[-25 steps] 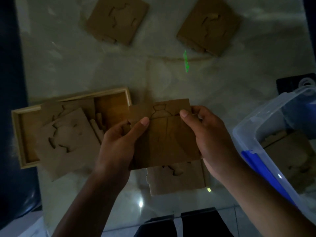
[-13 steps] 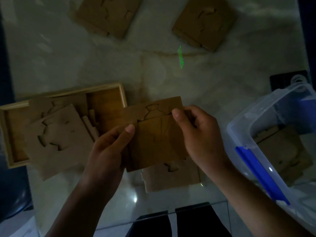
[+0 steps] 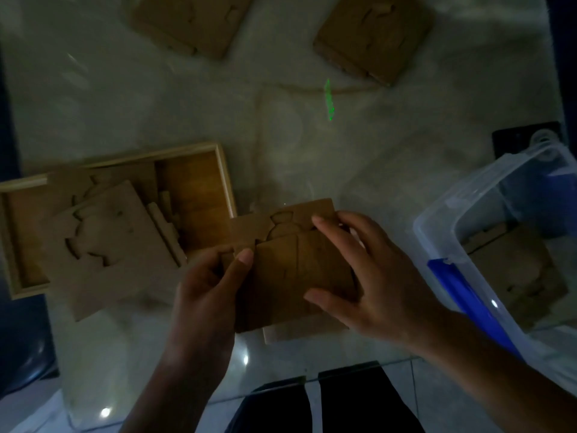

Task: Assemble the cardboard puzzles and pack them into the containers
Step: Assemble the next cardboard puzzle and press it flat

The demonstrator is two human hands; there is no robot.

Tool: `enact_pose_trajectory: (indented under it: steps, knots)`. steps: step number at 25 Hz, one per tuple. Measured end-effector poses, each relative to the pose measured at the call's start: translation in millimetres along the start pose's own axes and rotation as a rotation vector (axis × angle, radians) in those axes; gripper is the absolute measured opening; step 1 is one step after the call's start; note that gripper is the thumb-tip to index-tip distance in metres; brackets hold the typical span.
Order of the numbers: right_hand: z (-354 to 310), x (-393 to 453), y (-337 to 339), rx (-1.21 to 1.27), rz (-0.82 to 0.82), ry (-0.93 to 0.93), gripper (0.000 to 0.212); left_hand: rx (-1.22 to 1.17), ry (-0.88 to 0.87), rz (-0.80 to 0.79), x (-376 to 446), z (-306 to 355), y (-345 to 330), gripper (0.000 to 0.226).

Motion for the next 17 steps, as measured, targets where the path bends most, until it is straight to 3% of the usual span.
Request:
enact_pose_trajectory:
  steps: [5,12,15,17]
  knots:
    - [7.9,-21.2,-5.7,-0.078,-0.122,0.054,0.108,-0.036,0.056,0.005,-15.6,-7.6,-5.5,0.023]
    - [23.7,-47.0,-12.2,-0.101,-0.259,0.024,0.114,0.020,0.051,-0.030,-31.6,-22.7,-9.3,0.026]
    - [28.9,-55.9,-14.4,-0.102,-0.233,0.003,0.111,0.359,-0.103,-0.077,-32.2,-15.6,-7.8,0.024]
    - [31.1,-60.6,-16.6,-0.141,-0.173,-0.016,0.111,0.769,-0.364,-0.108,-33.4,4.7,-10.2,0.033]
Point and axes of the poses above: each hand's wrist, its own x-axis towards the middle knuckle, its own y-axis out of the back of the hand, z = x × y, the point moved 10 cm from there along x, towards the middle knuckle, and after that the axes turned 12 degrees about -y, right-handed, at the moved point
